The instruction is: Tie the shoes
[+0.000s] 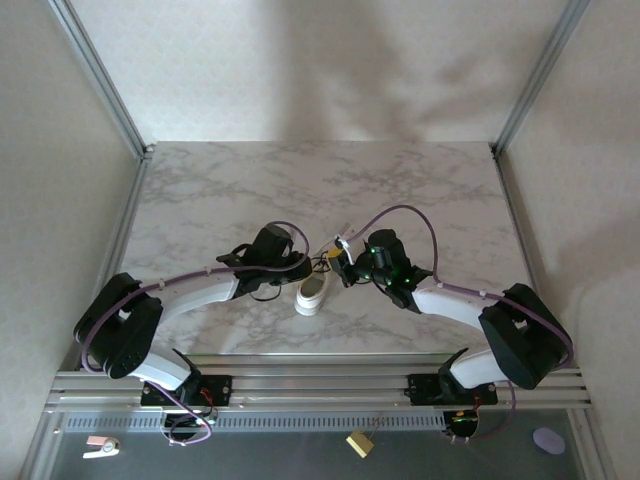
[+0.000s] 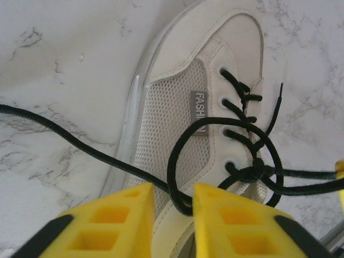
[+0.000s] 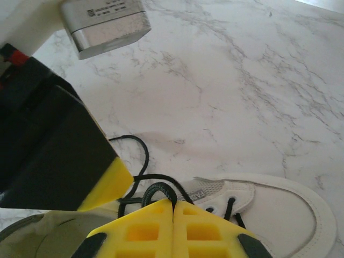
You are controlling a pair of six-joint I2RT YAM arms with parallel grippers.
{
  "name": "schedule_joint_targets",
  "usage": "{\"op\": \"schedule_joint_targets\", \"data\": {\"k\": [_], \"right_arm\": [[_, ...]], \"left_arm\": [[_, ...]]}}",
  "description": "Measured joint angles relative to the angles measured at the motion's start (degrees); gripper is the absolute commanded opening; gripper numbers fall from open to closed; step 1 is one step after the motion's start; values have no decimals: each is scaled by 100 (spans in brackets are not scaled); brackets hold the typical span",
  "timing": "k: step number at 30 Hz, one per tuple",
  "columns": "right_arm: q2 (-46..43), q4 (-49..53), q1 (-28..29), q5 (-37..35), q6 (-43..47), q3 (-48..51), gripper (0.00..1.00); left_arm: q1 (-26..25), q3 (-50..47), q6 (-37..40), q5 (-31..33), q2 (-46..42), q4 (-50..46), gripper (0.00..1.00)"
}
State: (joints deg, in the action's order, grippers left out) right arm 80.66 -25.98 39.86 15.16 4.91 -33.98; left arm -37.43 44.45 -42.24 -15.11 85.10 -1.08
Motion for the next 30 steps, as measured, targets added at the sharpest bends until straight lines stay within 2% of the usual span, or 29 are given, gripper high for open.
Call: {"op": "schedule_joint_targets", "data": {"k": [6,13,19,25,30], "right_arm": [[0,2,7,55,0,0,0],[-2,7,7,2,0,0,0],[-2,9,11,-20,0,0,0],[-2,11,15,-52,0,0,0],[-2,260,15,-262,-31,-94,0]], "left_arm": [[63,0,107,212,-210,-87,37],[535,-94,221,317,-667,-219,39],[669,-160,358,699,-505,-800,43],[669,87,315,846,96,-1139,33],[531,90,280,691,219,-1121,20]]}}
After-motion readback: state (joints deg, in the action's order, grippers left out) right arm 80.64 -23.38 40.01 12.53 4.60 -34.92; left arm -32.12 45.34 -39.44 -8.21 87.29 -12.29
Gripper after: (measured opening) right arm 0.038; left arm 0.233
